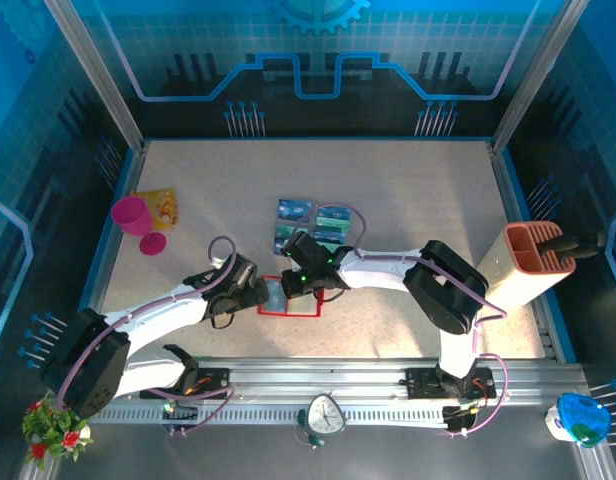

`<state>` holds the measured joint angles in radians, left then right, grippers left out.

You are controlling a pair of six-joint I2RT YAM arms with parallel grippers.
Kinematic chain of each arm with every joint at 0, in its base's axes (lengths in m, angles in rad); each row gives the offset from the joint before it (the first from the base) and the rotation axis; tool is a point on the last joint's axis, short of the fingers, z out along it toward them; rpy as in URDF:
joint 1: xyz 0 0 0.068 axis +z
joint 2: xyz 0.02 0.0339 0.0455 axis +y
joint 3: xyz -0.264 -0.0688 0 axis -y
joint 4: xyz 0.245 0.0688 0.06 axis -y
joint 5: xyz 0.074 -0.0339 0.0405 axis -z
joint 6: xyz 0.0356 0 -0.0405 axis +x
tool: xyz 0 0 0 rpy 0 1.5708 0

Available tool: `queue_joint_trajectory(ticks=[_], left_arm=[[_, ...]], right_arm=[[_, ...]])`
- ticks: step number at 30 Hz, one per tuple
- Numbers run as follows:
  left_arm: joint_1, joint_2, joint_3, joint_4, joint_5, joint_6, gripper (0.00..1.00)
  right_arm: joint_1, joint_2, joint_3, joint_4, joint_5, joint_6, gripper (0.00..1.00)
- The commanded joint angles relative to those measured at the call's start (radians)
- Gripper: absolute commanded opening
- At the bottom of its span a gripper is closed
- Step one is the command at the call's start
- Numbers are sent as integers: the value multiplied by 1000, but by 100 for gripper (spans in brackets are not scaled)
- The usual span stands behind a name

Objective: Put the credit cards into the card holder

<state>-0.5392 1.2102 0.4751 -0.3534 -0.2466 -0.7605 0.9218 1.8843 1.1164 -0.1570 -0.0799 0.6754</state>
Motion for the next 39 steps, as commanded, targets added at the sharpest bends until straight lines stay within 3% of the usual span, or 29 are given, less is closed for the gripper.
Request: queue_joint_trajectory(ticks=[1, 13, 22, 25, 32, 35, 39], left_arm=[[1, 37, -23, 29, 44, -11, 99], [1, 36, -24, 31, 47, -10, 99], [1, -16, -17, 6, 41, -10, 99], [3, -47, -1, -18, 35, -5, 99], [4, -111, 56, -83, 18, 14, 99], [4, -124, 86, -107, 13, 25, 99], [4, -130, 129, -135, 18, 35, 99]], right_arm=[[-3, 50, 20, -23, -9, -16, 0], [6, 94, 89, -74, -23, -50, 0], [-3, -90, 10, -62, -5, -33, 0], [-7, -178, -45, -76, 41, -32, 8], [-27, -342, -172, -159, 185, -41, 45], [-35, -361, -202, -183, 226, -49, 53], [-45, -324, -219, -166, 221, -55, 55]])
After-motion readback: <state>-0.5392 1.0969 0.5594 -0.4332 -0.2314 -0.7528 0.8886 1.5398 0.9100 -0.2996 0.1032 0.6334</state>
